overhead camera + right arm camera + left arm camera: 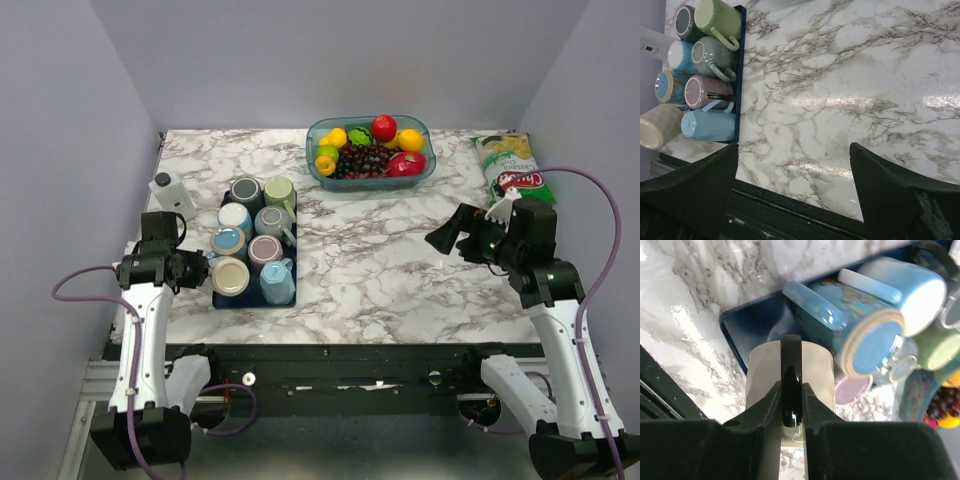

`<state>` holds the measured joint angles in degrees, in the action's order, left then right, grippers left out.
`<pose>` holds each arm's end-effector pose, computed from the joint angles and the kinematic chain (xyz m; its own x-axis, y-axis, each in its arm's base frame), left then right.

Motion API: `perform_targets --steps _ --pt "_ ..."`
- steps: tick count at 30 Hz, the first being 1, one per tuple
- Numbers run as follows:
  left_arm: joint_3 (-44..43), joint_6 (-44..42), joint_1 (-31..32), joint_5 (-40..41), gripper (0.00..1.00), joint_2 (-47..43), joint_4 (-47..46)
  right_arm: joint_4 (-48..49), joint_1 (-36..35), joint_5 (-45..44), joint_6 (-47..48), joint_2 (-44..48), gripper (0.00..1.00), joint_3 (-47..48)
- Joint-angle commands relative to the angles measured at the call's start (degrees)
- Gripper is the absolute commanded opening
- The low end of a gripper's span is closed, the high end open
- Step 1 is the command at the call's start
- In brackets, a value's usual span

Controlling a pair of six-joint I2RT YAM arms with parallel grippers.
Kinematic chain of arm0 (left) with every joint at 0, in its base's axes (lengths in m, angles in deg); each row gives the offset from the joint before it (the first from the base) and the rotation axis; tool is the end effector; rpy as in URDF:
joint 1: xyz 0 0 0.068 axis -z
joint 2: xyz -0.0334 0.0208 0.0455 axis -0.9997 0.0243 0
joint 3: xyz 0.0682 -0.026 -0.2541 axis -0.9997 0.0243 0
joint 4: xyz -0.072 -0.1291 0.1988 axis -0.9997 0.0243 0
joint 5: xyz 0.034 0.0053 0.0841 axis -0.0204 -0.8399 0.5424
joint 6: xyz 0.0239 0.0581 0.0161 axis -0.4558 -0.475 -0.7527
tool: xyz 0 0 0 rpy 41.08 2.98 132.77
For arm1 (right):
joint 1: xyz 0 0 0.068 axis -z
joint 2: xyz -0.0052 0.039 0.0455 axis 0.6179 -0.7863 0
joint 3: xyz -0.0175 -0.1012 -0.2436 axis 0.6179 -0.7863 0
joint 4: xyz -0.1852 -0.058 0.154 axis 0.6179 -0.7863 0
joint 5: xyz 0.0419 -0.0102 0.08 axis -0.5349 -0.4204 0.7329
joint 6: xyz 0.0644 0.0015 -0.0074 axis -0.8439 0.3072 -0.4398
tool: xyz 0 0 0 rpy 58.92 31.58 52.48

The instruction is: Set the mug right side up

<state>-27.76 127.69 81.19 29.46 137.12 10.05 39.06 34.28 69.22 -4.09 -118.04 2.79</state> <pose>0.1521 0.0226 0.2635 -0.0515 -0.9869 -0.1532 -0.8895 0.1151 -0.4421 0.1577 0.0277 0.3269 -0.6383 0.3276 -0.6966 -0.0994 0.8623 0.4966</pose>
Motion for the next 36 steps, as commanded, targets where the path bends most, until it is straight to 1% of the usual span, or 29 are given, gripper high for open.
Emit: perform_targets --steps 1,4,5,6,7,10,11,12,13,15,16,17,20,21,22,24,25,26,27,28,29,30,31,32,34,36 --pt "-4.96 -5.38 0.39 -2.47 0.0 -4.78 3.22 1.12 0.19 3.54 -1.14 -1.41 0.97 3.2" --pt "-7.15 -10.11 1.09 -5.55 0.0 -6.19 1.46 1.82 0.28 5.29 -1.23 -2.47 0.97 4.87" --pt "-7.86 -11.61 1.27 -7.73 0.0 -6.63 0.85 2.0 0.28 6.34 -1.32 -2.91 0.97 5.31" --pt "-8.56 -13.28 1.62 -8.62 0.0 -6.89 -1.59 2.09 0.28 6.88 -1.49 -3.08 0.98 6.27" --pt "-10.57 -15.73 2.23 -9.24 0.0 -7.5 -2.05 2.52 0.19 7.66 -1.58 -3.52 0.98 6.71" --pt "-14.26 -19.79 4.24 -14.86 0.0 -7.52 -9.25 5.06 0.28 11.36 -2.19 -3.7 0.98 7.42" --pt "-15.15 -22.41 4.87 -17.05 0.0 -6.99 -11.61 6.03 0.28 13.54 -2.37 -3.7 0.98 7.34" --pt "-16.38 -23.3 5.57 -19.42 0.0 -6.11 -15.38 7.18 0.28 14.69 -2.64 -3.79 0.98 6.99" --pt "-19.18 -23.84 6.97 -20.05 0.0 -3.84 -16.46 9.45 0.19 15.66 -3.16 -3.88 0.98 6.55" --pt "-21.83 -27.17 13.2 -21.2 0.0 -1.11 -20.06 11.75 0.19 18.91 -3.69 -4.49 0.98 6.37" --pt "-24.71 -27.96 15.92 -19.37 0.0 1.52 -20.68 14.19 0.28 20.05 -4.21 -4.75 0.98 6.28" --pt "-25.79 -29.1 20.82 -20.05 0.0 2.85 -22.17 15.61 0.28 22.41 -4.66 -4.93 0.98 6.11" --pt "-29.66 -32.36 26.91 -21.36 0.0 8.03 -26.74 22.9 0.1 26.99 -6.5 -5.2 0.98 5.67" --pt "-30.53 -34.19 29.98 -21.72 0.0 9.26 -28.15 25.18 0.01 28.05 -7.03 -5.11 0.98 5.23" --pt "-32.63 -34.99 31.66 -21.64 0.0 11.45 -28.51 30.16 -0.07 29.02 -8.51 -5.02 0.98 4.96" --pt "-34.4 -37.19 35.43 -23.74 0.0 13.57 -30.0 35.46 -0.34 31.92 -10.19 -5.02 0.99 4.26" --pt "-35.71 -39.11 36.41 -24.79 0.0 14.71 -30.62 40.71 -0.34 32.63 -11.68 -5.11 1.0 4.0" --pt "-35.99 -40.26 37.56 -28.02 0.0 16.03 -31.58 42.59 -0.43 34.03 -12.21 -5.28 1.0 3.82" --pt "-36.08 -41.15 38.87 -28.92 0.0 16.39 -34.03 45.74 -0.43 34.82 -12.65 -5.54 1.0 3.73" --pt "-35.21 -41.76 40.63 -29.89 0.0 16.4 -35.96 50.3 -0.51 35.88 -13.53 -6.24 1.0 3.38" --pt "-34.77 -41.86 41.25 -31.81 0.0 16.57 -37.9 52.6 -0.6 38.41 -14.06 -6.77 1.0 3.29" --pt "-34.67 -41.77 41.87 -35.14 0.0 16.66 -40.44 55.24 -0.52 40.09 -14.76 -7.3 1.0 3.2" --pt "-35.02 -41.77 42.74 -37.26 0.0 17.01 -41.34 60.22 -0.6 41.67 -16.51 -8.0 1.0 3.46" --pt "-35.37 -42.12 43.36 -38.76 0.0 17.79 -41.95 62.36 -0.95 44.91 -17.39 -9.31 1.0 3.9" --pt "-36.69 -42.65 44.33 -41.67 0.0 18.5 -42.14 66.49 -1.65 47.39 -18.19 -10.64 1.0 4.96" --pt "-37.22 -42.65 45.21 -42.9 0.0 19.56 -42.4 65.82 -4.11 49.85 -16.27 -12.31 1.0 7.85"
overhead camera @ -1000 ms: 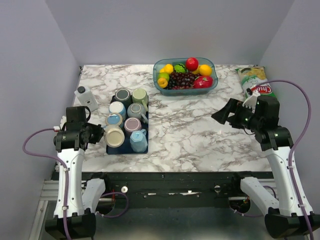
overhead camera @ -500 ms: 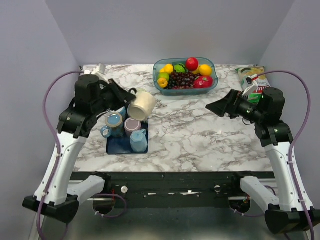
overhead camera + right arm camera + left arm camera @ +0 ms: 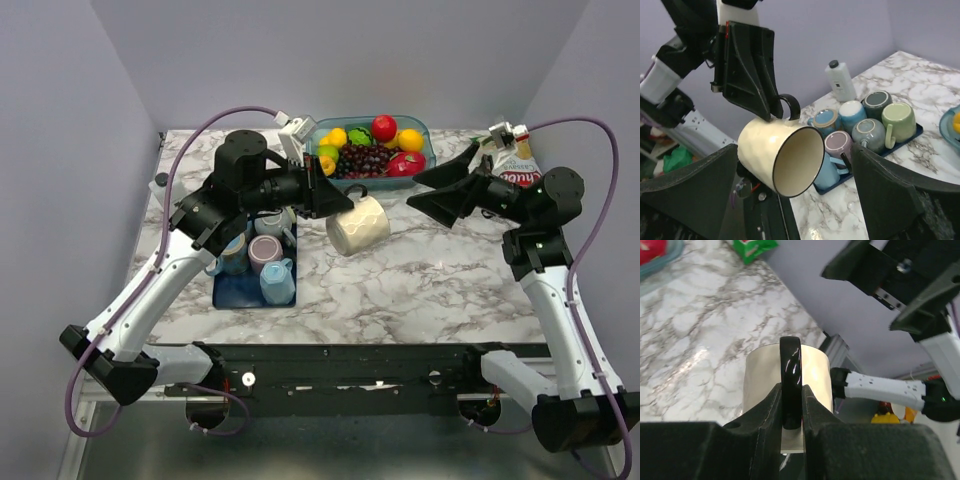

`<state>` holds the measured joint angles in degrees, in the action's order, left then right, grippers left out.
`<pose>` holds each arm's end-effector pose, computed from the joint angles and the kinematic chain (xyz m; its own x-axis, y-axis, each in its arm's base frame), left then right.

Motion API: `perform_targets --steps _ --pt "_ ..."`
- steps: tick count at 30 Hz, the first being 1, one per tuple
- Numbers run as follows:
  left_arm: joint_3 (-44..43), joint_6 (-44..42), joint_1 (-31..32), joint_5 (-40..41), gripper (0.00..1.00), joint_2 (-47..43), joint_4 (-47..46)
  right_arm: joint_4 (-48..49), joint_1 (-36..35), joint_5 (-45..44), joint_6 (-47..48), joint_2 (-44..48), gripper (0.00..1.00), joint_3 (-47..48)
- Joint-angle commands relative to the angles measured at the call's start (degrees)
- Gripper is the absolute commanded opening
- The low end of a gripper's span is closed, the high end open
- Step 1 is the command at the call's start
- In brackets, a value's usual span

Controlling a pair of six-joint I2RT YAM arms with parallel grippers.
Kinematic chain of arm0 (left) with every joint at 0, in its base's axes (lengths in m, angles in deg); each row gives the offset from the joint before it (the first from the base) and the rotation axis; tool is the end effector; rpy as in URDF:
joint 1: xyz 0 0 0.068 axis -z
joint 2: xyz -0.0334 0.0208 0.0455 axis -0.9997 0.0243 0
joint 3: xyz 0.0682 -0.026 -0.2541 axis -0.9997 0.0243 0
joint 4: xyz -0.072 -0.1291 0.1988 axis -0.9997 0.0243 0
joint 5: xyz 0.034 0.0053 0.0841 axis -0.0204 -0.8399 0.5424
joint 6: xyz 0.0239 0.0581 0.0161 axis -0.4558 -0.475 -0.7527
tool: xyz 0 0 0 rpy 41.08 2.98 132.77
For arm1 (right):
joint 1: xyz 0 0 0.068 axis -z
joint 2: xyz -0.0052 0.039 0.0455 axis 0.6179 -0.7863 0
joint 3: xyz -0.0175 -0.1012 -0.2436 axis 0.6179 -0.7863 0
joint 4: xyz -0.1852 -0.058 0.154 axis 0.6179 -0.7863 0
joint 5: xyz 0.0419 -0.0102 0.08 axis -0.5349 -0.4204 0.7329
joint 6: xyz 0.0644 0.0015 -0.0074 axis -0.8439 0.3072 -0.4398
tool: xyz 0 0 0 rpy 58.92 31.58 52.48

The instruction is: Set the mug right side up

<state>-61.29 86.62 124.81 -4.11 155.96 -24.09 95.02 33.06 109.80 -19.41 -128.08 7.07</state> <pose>0.1962 -0.1753 0.4423 -0.6812 -0.1242 -0.7215 0.6276 0.4083 -0.6629 0.1910 0.0612 0.4288 -0.3144 0.2833 -0.9060 -0.8616 0.3154 0.3977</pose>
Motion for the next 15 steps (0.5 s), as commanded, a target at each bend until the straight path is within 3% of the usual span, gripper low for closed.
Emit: perform_targets --steps 1,4,11,15 --pt "-3.78 -1.58 1.85 -11.08 0.0 0.98 -8.61 5.94 -4.03 9.45 3.15 -2.8 1.0 4.97" --pt "-3.78 -2.1 3.6 -13.8 0.0 2.03 -9.66 -5.38 -8.86 7.7 13.6 -5.35 1.0 9.9" --pt "-4.31 -3.78 5.89 -17.59 0.0 3.62 -10.02 -5.78 -11.24 9.45 14.35 -7.99 0.9 10.26" --pt "-5.1 -4.48 6.68 -19.44 0.0 4.67 -9.58 -11.75 -11.16 11.37 19.0 -8.0 0.87 10.61"
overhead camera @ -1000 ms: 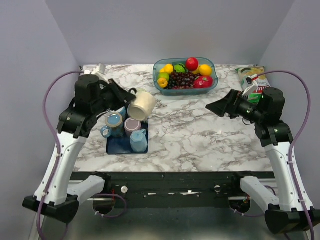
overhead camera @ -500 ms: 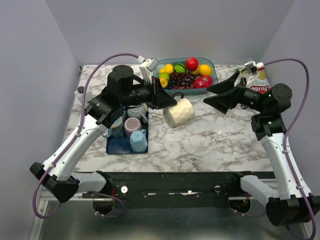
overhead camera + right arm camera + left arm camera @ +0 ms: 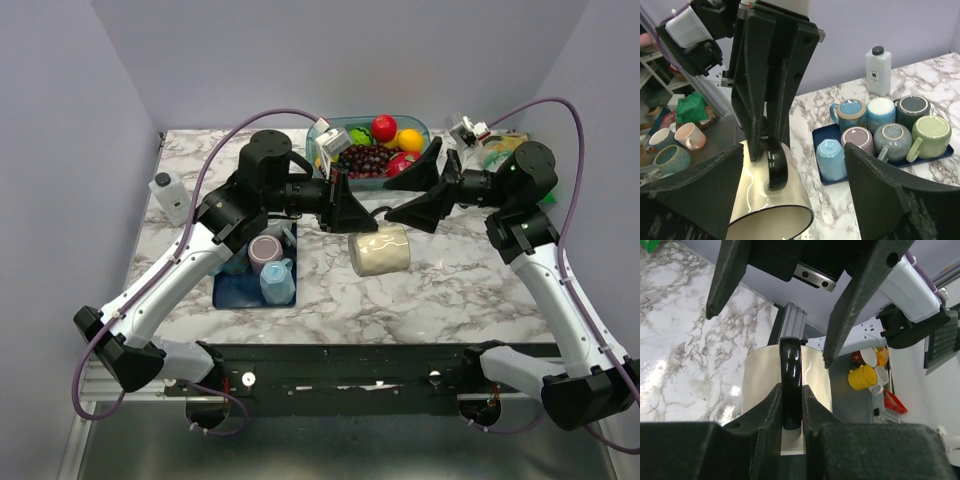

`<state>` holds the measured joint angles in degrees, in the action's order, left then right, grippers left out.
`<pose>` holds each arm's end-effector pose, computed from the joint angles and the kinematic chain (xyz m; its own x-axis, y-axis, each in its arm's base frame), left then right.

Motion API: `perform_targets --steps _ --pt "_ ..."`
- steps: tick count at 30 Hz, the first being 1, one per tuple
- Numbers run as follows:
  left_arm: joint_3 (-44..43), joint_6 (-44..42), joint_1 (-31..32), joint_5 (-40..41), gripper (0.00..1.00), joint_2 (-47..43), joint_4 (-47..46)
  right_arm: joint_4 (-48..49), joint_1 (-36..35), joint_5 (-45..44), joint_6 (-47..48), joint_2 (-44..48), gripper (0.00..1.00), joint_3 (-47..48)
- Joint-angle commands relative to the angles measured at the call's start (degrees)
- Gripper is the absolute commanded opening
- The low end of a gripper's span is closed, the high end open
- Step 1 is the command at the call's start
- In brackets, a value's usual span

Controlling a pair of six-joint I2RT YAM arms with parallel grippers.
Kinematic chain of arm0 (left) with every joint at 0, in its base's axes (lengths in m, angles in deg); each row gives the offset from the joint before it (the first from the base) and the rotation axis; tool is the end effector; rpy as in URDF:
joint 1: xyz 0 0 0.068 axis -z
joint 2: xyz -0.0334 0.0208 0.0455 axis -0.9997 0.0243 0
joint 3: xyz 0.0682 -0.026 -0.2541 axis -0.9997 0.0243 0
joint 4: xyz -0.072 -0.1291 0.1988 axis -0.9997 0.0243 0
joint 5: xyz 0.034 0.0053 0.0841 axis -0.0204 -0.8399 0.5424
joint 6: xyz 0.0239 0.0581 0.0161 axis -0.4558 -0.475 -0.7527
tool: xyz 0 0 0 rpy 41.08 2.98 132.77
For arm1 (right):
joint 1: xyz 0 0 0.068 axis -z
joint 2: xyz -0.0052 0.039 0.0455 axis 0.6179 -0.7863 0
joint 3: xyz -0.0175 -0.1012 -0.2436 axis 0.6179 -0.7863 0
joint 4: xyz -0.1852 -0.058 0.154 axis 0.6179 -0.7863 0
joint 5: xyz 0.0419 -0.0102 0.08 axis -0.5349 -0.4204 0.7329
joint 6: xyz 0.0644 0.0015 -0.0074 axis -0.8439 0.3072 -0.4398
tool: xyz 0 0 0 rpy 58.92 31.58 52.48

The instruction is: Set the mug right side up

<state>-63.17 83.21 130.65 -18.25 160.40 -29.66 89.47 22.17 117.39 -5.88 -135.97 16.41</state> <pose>0.1838 -0.2135 0.4458 -0.6419 0.0672 -0.7639 0.7652 0.1205 -0.6324 0.1985 0.1056 0.4441 -0.2163 0.1045 -0.9707 -0.9710 0.0803 0.2250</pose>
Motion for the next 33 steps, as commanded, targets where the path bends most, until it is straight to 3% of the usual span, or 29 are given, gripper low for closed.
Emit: perform_targets --steps 1,5,16,23,26,27,33 --pt "-3.39 -1.16 0.94 -5.39 0.0 0.41 -3.92 -7.08 -0.36 4.49 6.7 -0.02 0.85 1.19" --pt "-4.01 -1.68 1.2 -5.83 0.0 1.38 -3.04 -12.96 -0.36 5.82 10.74 0.51 0.69 1.27" --pt "-5.07 -2.39 1.2 -6.18 0.0 2.08 -2.6 -18.78 -0.36 9.16 15.15 1.57 0.53 0.48" --pt "-4.01 -0.46 1.64 -8.02 0.0 3.48 -5.58 -18.69 -1.06 10.39 14.97 0.43 0.47 1.1" --pt "-3.48 0.16 1.99 -8.46 0.0 4.01 -7.16 -18.78 -1.33 10.48 15.06 0.25 0.19 1.1" --pt "-3.4 0.33 1.99 -8.55 0.0 3.93 -7.6 -18.78 -1.33 10.3 14.98 0.25 0.04 1.01" --pt "-4.27 -1.06 1.99 -6.36 0.0 4.89 -5.17 -19.92 -1.33 5.23 16.9 1.47 0.01 0.22"
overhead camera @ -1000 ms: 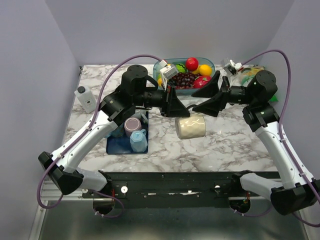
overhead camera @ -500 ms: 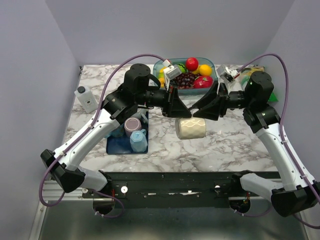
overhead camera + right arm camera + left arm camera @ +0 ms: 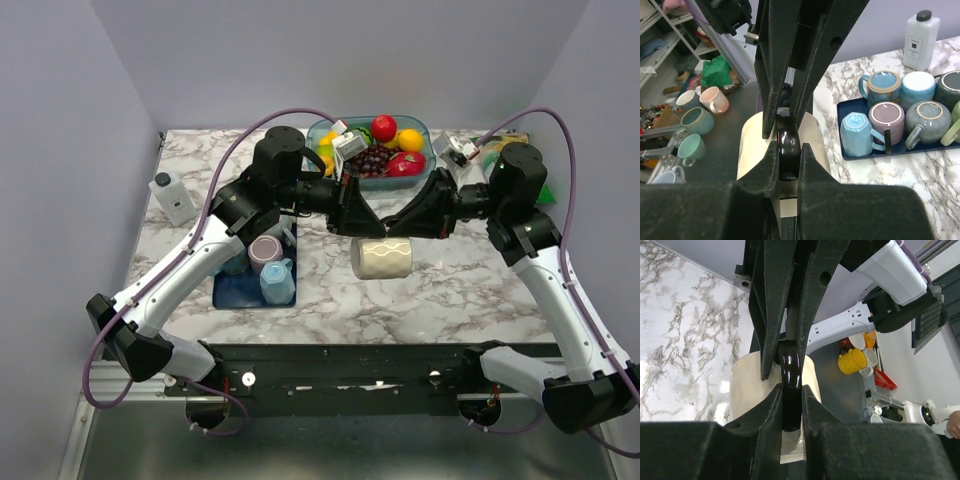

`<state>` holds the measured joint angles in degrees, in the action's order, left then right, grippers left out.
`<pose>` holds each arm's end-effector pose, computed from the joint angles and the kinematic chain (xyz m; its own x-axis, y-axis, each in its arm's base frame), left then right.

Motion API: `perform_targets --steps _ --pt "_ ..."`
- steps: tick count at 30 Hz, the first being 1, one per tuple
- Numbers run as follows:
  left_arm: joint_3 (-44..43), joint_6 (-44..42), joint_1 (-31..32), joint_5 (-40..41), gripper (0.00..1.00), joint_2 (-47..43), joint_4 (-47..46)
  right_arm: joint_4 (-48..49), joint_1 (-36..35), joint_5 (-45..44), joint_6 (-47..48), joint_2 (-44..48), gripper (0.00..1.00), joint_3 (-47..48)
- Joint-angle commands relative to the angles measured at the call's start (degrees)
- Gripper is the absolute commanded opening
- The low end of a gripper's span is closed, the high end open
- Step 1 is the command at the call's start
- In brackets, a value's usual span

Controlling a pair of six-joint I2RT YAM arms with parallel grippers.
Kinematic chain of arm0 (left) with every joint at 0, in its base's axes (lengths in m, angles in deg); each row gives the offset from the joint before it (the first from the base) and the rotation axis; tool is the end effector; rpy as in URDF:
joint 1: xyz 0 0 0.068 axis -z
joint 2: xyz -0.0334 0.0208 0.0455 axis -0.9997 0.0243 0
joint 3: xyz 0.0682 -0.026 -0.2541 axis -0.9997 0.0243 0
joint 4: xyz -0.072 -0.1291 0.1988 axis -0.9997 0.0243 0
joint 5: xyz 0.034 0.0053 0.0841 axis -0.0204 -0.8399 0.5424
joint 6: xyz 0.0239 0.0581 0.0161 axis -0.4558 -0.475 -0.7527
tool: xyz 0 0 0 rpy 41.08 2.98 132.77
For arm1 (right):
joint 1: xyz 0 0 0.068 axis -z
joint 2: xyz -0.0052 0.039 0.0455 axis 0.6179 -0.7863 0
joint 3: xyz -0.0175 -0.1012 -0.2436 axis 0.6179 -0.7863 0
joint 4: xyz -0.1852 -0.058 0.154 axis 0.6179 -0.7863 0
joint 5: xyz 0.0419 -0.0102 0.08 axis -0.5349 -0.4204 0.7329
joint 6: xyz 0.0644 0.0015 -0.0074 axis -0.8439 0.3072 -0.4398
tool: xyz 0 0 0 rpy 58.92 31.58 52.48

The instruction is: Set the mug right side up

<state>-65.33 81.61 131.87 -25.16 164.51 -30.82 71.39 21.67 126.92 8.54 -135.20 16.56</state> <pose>0.1885 -0.2318 0.4417 -0.6244 0.1519 -0.7662 0.7756 0.0050 -0.6312 0.1869 0.1069 0.4191 -0.2531 -0.0328 -0.9669 -0.9653 -0.0584 0.2546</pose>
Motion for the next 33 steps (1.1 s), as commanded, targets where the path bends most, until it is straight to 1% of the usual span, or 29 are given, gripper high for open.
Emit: perform_targets --steps 1,2,3,4,5,6,7,8,9,11,12,14,15,16,17,18,19,21,22,23,25,27,28,31,32,33 --pt "-3.07 -1.13 0.68 1.51 0.0 1.05 -2.6 -3.41 -0.82 -5.89 3.96 1.06 0.01 0.16" --pt "-3.77 -2.36 0.68 4.48 0.13 1.66 -0.75 -4.47 -0.82 -7.39 4.93 1.15 0.01 0.5" --pt "-4.39 -3.51 0.59 6.51 0.16 1.93 3.27 -6.14 -0.82 -11.75 6.34 1.06 0.01 0.94" --pt "-5.7 -4.56 0.5 8.09 0.37 2.28 5.05 -9.72 -0.82 -14.49 8.96 0.98 0.01 2.25" --pt "-6.15 -6.4 0.42 12.03 0.52 2.89 6.8 -11.5 -0.82 -16.78 9.94 0.54 0.01 2.96" --pt "-6.5 -7.03 0.33 13.72 0.6 3.07 9.35 -13.52 -0.82 -21.16 12.13 0.28 0.01 3.84" --pt "-6.59 -7.64 0.24 14.95 0.65 3.25 10.24 -17.63 -0.82 -23.29 14.5 -0.08 0.01 5.94" --pt "-6.33 -8.69 -0.02 16.36 0.77 3.33 10.86 -19.5 -0.91 -25.31 15.39 -1.12 0.01 6.83" --pt "-6.33 -9.05 -0.11 20.37 0.83 3.33 12.52 -21.08 -0.82 -30.47 15.92 -1.57 0.01 7.79" --pt "-5.98 -9.75 -0.72 25.66 0.95 2.99 13.93 -25.12 -0.82 -35.07 17.07 -3.41 0.01 10.34" --pt "-5.89 -9.5 -0.9 32.3 0.97 2.9 14.99 -26.36 -0.82 -39.44 17.07 -4.11 0.01 10.87" --pt "-5.36 -9.14 -1.6 37.18 0.99 2.28 15.87 -29.87 -0.82 -44.47 15.76 -5.52 0.01 12.97" --pt "-5.28 -8.97 -1.69 39.9 0.99 2.19 16.92 -31.36 -0.82 -50.23 14.8 -7.88 0.01 13.95" --pt "-5.1 -8.79 -1.78 44.97 0.99 2.02 17.63 -34.69 -0.82 -53.34 11.83 -9.03 0.01 15.26" --pt "-4.84 -8.79 -1.78 47.2 0.99 1.93 18.24 -36.2 -0.82 -56.76 9.71 -10.61 0.01 16.23" --pt "-4.57 -8.88 -1.87 48.35 0.99 1.84 19.21 -37.78 -0.82 -63.84 6.73 -13.32 0.01 18.15" --pt "-4.31 -8.88 -1.87 50.54 0.99 1.84 19.56 -41.01 -0.82 -66.7 2.0 -14.92 0.01 19.04" --pt "-3.43 -8.62 -1.87 51.52 0.99 1.93 20.35 -43.67 -0.65 -72.49 -3.2 -16.77 0.01 19.41" --pt "-3.17 -8.62 -1.87 53.01 0.99 2.02 20.71 -43.86 -0.47 -73.05 -8.19 -17.39 0.01 18.62" --pt "-2.73 -8.35 -1.87 54.24 0.99 2.28 20.97 -43.6 0.49 -72.88 -10.68 -17.31 0.0 17.4" --pt "-2.11 -8.18 -1.78 55.22 0.99 2.63 21.41 -41.41 1.81 -69.91 -17.43 -16.69 0.0 13.46" --pt "-0.88 -7.91 -1.87 55.92 0.99 2.81 21.41 -40.0 4.53 -66.92 -21.58 -16.69 0.01 11.33" --pt "-0.45 -8.0 -1.87 56.18 0.99 2.89 21.41 -39.12 5.41 -65.95 -25.34 -16.86 0.0 9.93" --pt "1.31 -7.91 -1.87 56.98 0.99 2.63 21.06 -39.11 8.92 -64.7 -31.51 -18.62 0.0 9.21" --pt "2.1 -7.83 -1.87 57.15 0.99 2.63 20.97 -39.46 10.85 -64.45 -35.88 -19.84 0.0 9.38" --pt "2.46 -7.91 -1.87 57.15 0.99 2.63 20.8 -39.81 11.82 -63.83 -37.84 -20.72 0.0 9.56"
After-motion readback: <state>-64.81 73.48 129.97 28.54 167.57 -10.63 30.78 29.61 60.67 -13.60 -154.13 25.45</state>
